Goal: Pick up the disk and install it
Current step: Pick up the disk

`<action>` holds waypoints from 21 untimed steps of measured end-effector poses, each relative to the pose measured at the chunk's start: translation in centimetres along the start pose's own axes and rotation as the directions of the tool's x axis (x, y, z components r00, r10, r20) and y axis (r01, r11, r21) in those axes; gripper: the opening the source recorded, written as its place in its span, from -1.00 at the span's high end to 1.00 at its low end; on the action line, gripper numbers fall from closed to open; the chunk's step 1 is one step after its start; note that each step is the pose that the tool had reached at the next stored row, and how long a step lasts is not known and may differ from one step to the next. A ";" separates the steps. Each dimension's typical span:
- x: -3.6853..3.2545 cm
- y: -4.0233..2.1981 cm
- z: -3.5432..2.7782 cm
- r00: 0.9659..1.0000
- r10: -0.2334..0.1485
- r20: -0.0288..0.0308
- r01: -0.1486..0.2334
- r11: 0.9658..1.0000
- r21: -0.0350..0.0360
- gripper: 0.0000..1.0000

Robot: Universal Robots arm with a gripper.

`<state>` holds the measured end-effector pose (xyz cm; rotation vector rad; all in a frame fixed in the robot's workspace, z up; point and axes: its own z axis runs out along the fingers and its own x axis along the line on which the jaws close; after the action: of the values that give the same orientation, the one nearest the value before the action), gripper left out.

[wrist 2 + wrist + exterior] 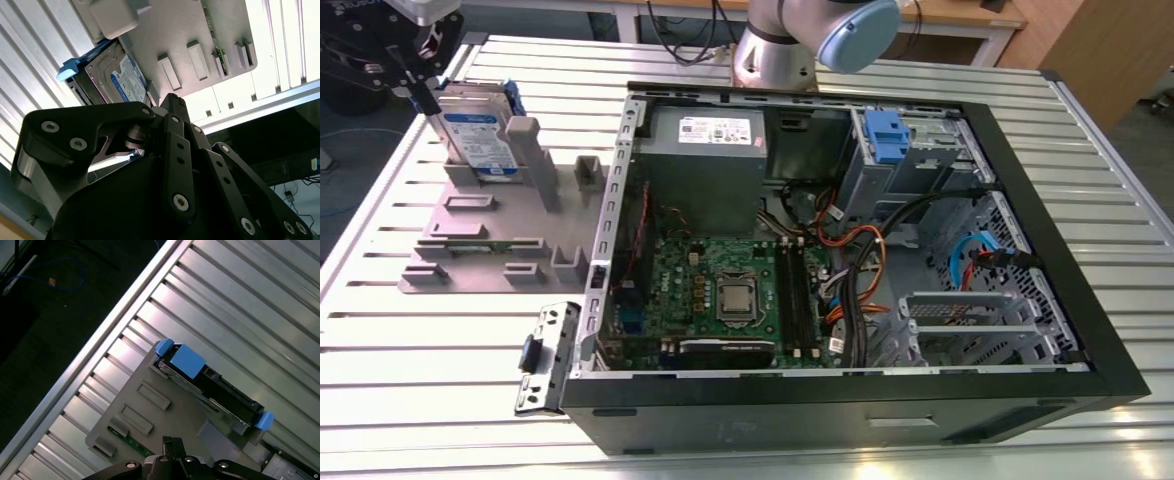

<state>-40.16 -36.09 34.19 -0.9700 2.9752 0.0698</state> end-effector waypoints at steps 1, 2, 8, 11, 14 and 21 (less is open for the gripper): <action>0.00 0.00 0.00 1.000 -0.001 0.000 0.001 1.000 0.000 0.80; 0.00 0.00 0.00 1.000 -0.003 0.000 0.003 1.000 0.000 0.80; 0.00 0.00 0.00 1.000 -0.013 -0.001 0.013 1.000 0.000 0.80; 0.00 0.00 0.00 1.000 -0.017 -0.001 0.017 1.000 0.000 0.80; 0.00 0.00 0.00 1.000 -0.022 -0.001 0.022 1.000 -0.001 0.80; 0.00 0.00 0.00 0.999 -0.033 -0.001 0.033 0.999 -0.001 0.80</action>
<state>-40.16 -36.09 34.19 -1.0195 2.9594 0.0701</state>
